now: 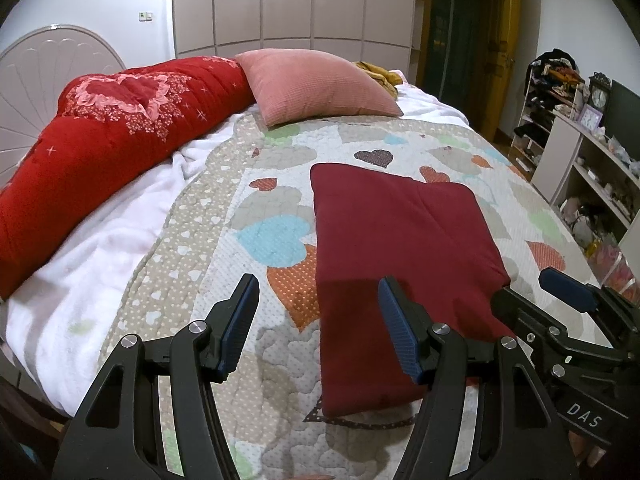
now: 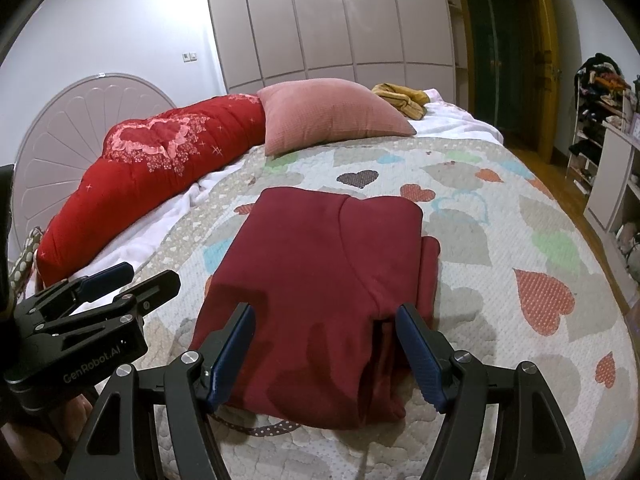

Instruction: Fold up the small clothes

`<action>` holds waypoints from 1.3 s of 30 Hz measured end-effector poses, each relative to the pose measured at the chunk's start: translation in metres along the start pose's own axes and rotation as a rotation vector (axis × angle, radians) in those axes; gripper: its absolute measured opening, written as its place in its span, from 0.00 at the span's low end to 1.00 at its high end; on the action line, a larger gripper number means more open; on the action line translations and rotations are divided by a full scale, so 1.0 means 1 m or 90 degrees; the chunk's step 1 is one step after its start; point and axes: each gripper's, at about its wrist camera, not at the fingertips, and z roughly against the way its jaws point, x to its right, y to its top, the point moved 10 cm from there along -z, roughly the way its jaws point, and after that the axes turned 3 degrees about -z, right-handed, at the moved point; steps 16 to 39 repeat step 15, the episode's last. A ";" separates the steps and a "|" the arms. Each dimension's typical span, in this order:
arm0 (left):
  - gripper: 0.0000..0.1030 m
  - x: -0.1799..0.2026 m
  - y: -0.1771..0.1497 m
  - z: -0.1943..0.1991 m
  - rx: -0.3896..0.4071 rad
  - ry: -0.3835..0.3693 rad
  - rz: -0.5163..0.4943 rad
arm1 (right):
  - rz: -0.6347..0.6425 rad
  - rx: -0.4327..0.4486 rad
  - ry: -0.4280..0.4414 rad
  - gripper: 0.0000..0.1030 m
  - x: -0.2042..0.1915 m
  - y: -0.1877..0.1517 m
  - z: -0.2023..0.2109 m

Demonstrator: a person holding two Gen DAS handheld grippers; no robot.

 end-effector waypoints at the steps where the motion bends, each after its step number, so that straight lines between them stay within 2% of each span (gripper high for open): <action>1: 0.61 0.000 -0.001 0.000 0.000 0.000 -0.001 | 0.000 -0.001 0.000 0.68 0.000 0.000 0.000; 13: 0.61 0.005 0.002 -0.003 0.003 -0.007 -0.020 | -0.002 -0.005 -0.001 0.68 0.001 -0.002 -0.003; 39: 0.61 0.004 0.002 -0.004 -0.001 -0.012 -0.016 | -0.003 -0.006 0.000 0.68 0.002 -0.003 -0.004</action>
